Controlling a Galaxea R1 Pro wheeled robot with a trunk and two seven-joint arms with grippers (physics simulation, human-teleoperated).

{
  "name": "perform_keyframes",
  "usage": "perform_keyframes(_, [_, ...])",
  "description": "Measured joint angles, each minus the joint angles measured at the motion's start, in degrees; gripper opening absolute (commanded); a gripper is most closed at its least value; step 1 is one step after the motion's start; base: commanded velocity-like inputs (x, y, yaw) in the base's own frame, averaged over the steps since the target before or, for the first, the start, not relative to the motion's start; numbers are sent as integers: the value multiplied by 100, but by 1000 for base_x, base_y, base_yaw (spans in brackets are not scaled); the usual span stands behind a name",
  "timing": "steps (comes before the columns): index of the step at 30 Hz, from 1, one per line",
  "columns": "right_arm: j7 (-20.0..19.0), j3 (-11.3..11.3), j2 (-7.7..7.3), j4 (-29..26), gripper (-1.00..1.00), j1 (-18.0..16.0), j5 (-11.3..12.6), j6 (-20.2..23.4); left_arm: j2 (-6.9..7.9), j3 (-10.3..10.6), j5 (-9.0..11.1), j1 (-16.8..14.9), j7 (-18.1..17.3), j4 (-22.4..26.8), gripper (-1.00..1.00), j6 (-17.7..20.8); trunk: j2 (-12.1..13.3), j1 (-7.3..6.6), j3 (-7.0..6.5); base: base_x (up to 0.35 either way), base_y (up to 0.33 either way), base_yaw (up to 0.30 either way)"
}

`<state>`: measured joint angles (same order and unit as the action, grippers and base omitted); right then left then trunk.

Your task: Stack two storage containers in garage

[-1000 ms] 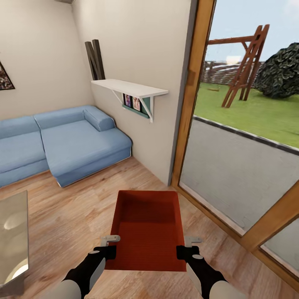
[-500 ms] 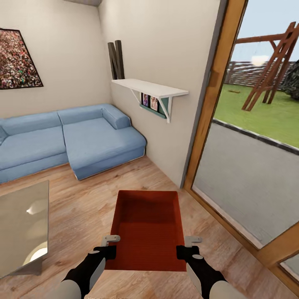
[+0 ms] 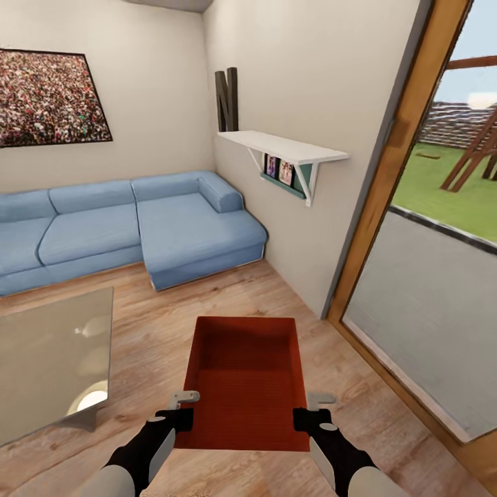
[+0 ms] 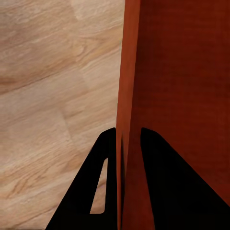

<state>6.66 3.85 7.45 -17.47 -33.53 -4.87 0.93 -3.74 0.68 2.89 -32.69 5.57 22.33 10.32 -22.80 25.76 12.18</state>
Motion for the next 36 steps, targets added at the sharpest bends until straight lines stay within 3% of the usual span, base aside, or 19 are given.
perform_keyframes(36, [0, 0, 0, 0, -100, 0, 0, -1, 0, 0, 0, 0, 0, 1, -100, 0, 0, 0, 0, 0, 0, 258])
